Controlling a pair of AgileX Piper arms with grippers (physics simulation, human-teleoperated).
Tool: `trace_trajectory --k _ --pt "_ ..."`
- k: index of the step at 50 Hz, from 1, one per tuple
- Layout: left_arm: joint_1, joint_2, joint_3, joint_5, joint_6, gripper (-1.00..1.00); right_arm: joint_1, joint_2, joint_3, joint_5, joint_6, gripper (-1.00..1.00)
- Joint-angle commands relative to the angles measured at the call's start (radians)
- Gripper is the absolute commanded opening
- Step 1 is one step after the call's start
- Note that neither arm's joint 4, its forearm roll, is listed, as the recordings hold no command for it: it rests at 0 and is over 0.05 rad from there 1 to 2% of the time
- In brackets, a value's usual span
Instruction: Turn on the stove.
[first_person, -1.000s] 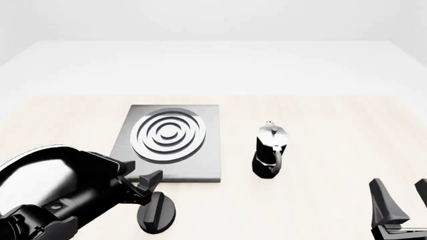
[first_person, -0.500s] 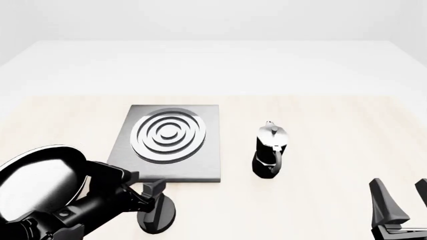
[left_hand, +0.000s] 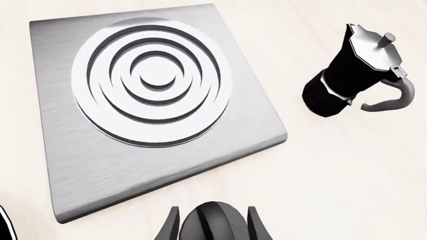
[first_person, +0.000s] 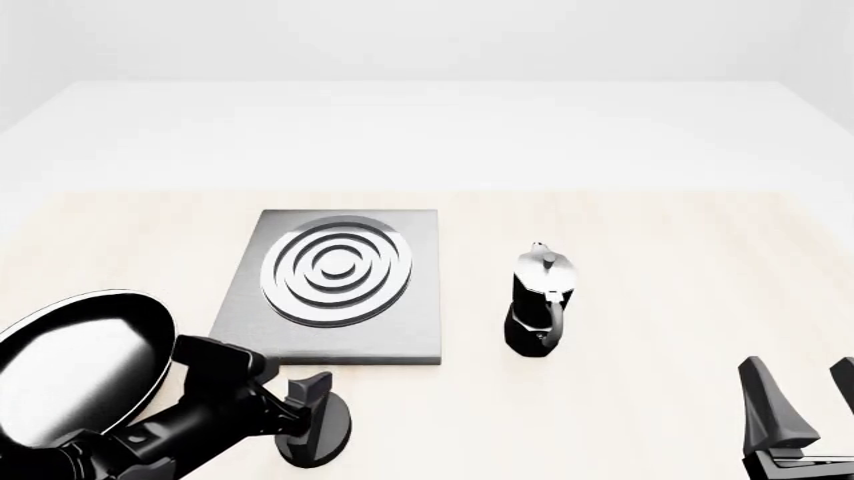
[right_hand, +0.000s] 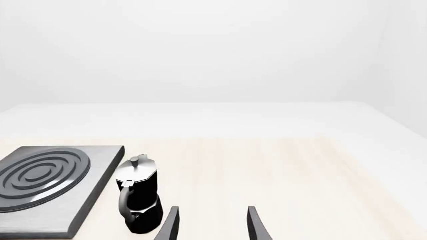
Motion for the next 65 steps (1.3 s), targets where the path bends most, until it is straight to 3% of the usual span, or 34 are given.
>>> trace_trajectory --k 1,54,65 --pt "0.005 0.050 0.009 -0.039 -0.002 1.00 0.000 0.000 0.000 0.000 0.000 1.00" --pt "-0.014 0.286 0.027 -0.239 -0.057 1.00 0.000 0.000 0.000 0.000 0.000 1.00" --pt "0.055 0.258 0.048 -0.235 -0.033 1.00 0.000 0.000 0.000 0.000 0.000 1.00"
